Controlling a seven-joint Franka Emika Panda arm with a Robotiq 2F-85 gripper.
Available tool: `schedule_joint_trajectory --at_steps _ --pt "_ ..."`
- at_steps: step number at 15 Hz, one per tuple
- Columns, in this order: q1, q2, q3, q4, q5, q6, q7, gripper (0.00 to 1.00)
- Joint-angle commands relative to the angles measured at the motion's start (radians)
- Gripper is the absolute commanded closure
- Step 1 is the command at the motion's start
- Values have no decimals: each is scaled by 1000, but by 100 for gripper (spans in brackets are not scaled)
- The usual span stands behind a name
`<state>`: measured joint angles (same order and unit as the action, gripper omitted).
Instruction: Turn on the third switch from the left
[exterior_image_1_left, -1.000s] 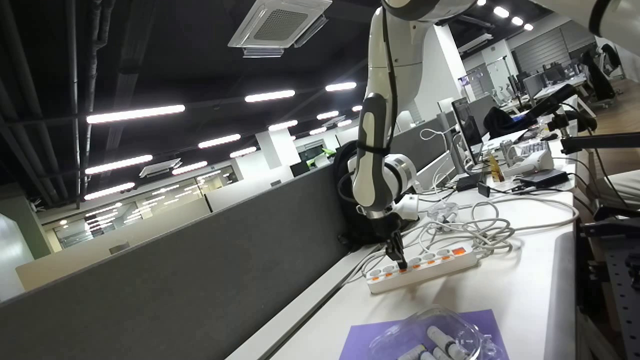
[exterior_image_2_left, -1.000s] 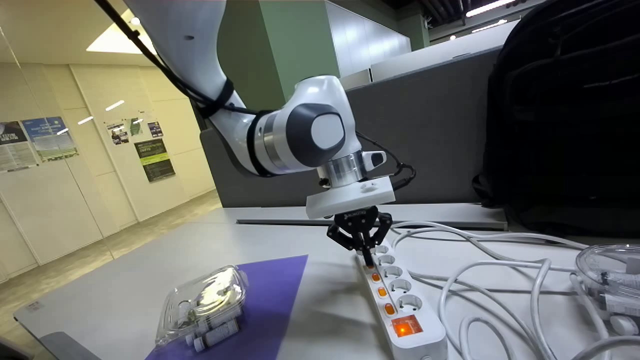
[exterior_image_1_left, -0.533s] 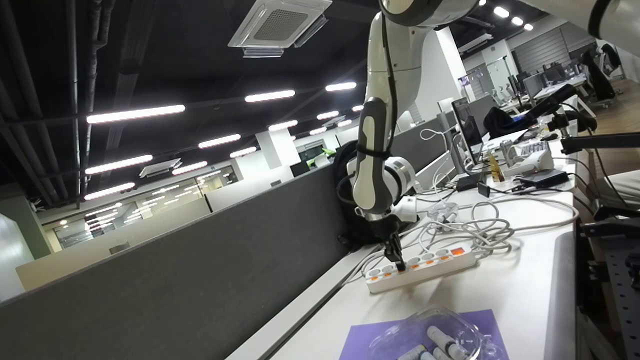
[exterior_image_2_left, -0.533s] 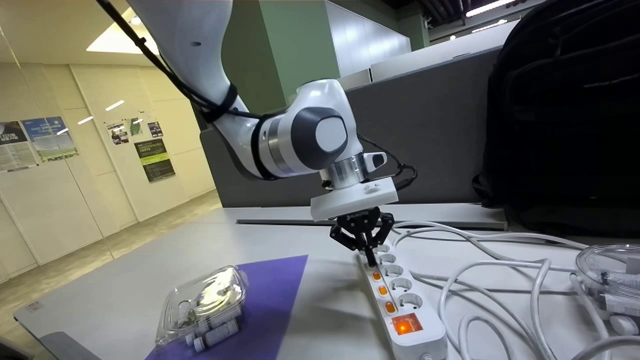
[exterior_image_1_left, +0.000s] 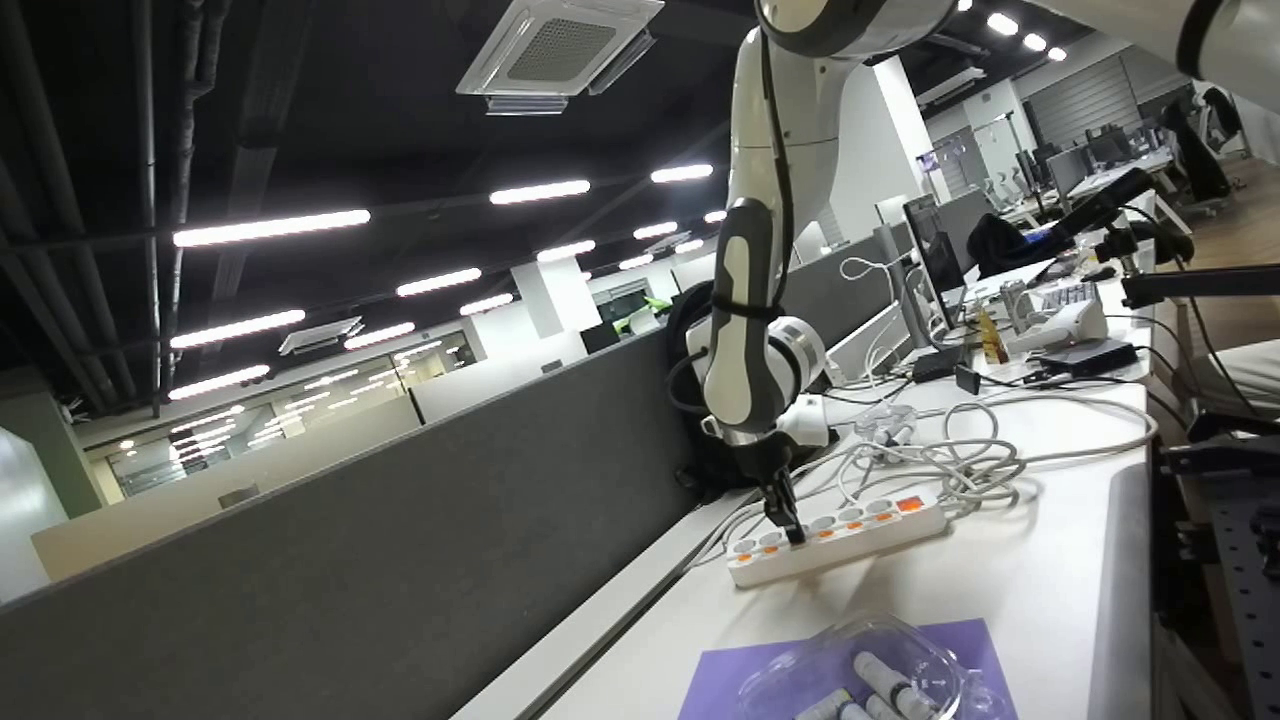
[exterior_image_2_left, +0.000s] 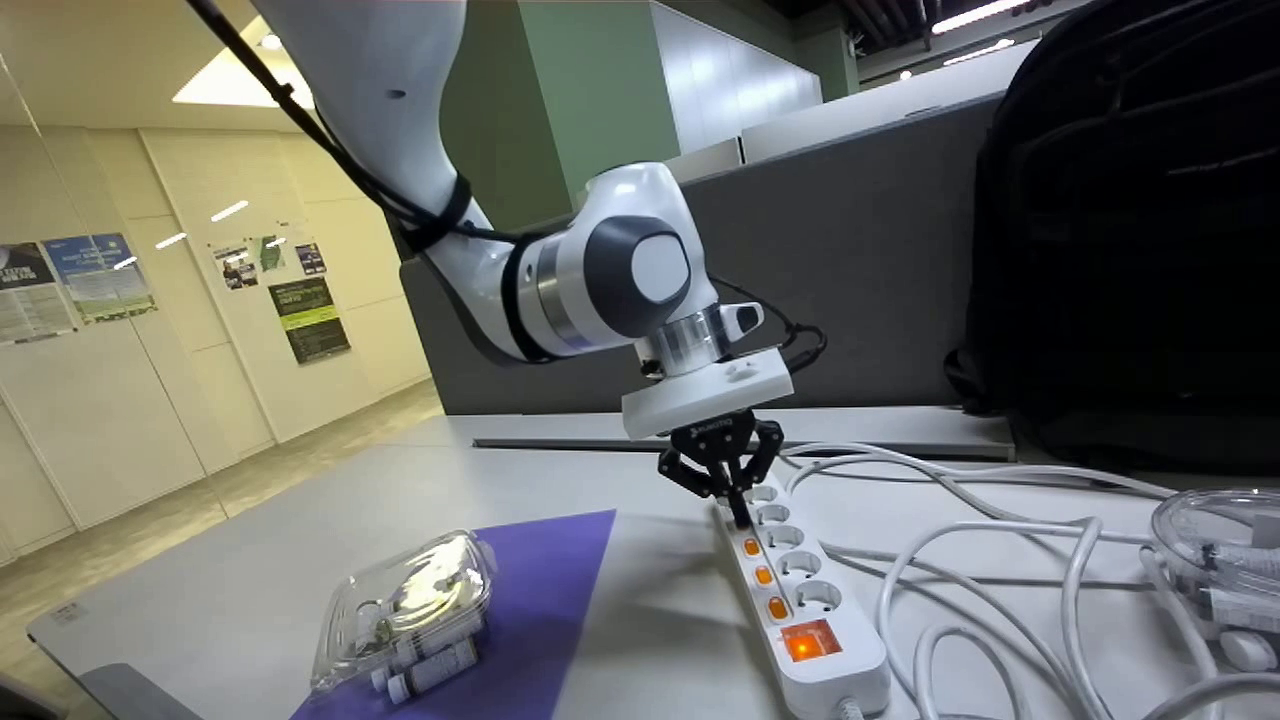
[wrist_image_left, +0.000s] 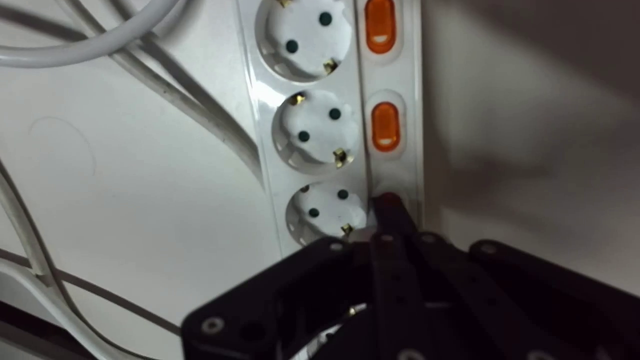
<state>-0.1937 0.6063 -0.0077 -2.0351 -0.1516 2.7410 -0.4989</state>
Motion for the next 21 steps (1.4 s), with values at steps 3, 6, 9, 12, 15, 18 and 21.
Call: schedule_joint_trajectory --at_steps 3,6,9,12,15,18,21 --pt "16 -1 -3 4 -36 50 29 100" --pt "14 3 2 7 -37 62 26 100" --pt "7 10 11 11 -33 59 20 100" --pt "8 12 11 8 -33 63 22 100" --pt "2 22 14 14 -28 61 22 100" --pt "-5 28 17 18 -22 56 22 100" --pt "-18 36 27 22 -13 52 17 100"
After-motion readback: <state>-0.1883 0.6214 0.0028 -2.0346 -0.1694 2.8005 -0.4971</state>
